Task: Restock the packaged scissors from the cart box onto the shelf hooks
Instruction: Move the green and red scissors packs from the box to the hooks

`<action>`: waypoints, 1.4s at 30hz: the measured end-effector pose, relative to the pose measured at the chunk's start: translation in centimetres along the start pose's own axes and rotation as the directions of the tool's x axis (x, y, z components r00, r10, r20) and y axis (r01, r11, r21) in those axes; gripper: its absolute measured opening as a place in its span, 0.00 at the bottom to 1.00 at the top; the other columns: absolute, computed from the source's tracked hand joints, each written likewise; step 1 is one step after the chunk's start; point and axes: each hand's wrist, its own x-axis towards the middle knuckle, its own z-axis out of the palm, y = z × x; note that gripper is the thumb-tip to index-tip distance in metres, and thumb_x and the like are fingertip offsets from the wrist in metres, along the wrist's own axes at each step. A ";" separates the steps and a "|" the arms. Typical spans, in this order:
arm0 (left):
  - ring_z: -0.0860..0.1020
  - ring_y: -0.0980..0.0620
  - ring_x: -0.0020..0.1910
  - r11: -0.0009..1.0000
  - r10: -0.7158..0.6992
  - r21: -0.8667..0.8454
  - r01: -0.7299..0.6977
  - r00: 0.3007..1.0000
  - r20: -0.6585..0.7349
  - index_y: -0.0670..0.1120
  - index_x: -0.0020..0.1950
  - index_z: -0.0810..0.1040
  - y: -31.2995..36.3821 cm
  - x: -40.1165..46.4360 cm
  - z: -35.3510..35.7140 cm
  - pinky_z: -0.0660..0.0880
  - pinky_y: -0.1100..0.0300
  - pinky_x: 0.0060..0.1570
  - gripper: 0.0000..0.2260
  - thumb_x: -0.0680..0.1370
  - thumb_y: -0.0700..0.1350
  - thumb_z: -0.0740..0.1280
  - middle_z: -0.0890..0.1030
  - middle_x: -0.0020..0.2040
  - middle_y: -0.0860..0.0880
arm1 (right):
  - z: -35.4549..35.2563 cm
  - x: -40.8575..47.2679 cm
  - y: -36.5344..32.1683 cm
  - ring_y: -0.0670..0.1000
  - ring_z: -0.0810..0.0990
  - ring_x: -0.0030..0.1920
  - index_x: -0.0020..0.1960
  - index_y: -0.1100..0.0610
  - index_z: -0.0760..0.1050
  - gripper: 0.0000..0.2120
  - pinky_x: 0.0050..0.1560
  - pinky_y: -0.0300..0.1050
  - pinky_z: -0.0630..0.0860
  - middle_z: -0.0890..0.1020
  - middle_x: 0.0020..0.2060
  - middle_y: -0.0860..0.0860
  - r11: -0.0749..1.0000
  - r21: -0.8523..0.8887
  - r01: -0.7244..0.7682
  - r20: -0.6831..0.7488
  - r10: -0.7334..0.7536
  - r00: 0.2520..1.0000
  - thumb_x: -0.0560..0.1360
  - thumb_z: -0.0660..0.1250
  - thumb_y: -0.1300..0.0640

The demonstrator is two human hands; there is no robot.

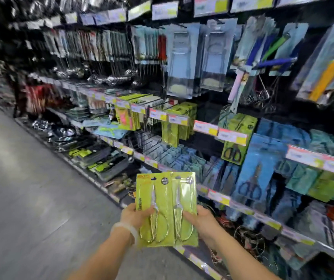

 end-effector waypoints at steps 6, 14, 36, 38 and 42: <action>0.81 0.48 0.41 0.996 0.069 0.050 -0.071 0.997 0.040 0.41 0.52 0.79 4.5 8.3 -1.0 0.78 0.55 0.42 0.11 0.71 0.39 0.74 0.83 0.40 0.47 | 2.1 9.4 -2.9 0.51 0.75 0.59 0.68 0.58 0.69 0.19 0.61 0.45 0.69 0.76 0.63 0.50 1.000 0.016 0.013 0.026 -0.013 1.000 0.78 0.64 0.57; 0.74 0.37 0.63 0.988 0.062 0.141 -0.063 0.998 0.014 0.40 0.69 0.70 12.4 19.5 -3.3 0.72 0.40 0.62 0.29 0.71 0.49 0.74 0.75 0.65 0.40 | 6.3 21.4 -8.9 0.55 0.59 0.74 0.76 0.57 0.51 0.33 0.73 0.56 0.56 0.57 0.75 0.53 0.991 0.132 0.013 0.056 -0.021 0.998 0.77 0.64 0.53; 0.72 0.46 0.64 0.878 0.000 0.434 -0.202 0.907 0.422 0.39 0.72 0.65 22.2 43.0 -6.4 0.69 0.57 0.61 0.33 0.73 0.51 0.72 0.72 0.69 0.43 | 16.1 35.9 -13.9 0.56 0.62 0.73 0.76 0.60 0.52 0.33 0.71 0.54 0.62 0.60 0.74 0.54 0.987 0.085 -0.135 -0.402 0.158 0.902 0.78 0.61 0.47; 0.69 0.44 0.69 0.861 -0.023 0.454 -0.232 0.872 0.489 0.40 0.74 0.60 22.3 43.7 -5.8 0.67 0.58 0.63 0.36 0.73 0.53 0.71 0.67 0.72 0.44 | 16.3 35.7 -13.6 0.56 0.62 0.73 0.75 0.61 0.54 0.33 0.72 0.54 0.62 0.61 0.74 0.55 0.984 0.110 -0.141 -0.450 0.176 0.875 0.77 0.62 0.49; 0.64 0.41 0.72 0.866 -0.106 0.450 -0.218 0.801 0.590 0.41 0.77 0.51 21.8 43.6 -3.5 0.64 0.49 0.70 0.43 0.72 0.53 0.72 0.59 0.76 0.42 | 15.5 33.7 -13.1 0.56 0.67 0.70 0.73 0.61 0.59 0.29 0.71 0.52 0.65 0.67 0.71 0.56 0.971 0.114 -0.211 -0.582 0.237 0.778 0.77 0.63 0.50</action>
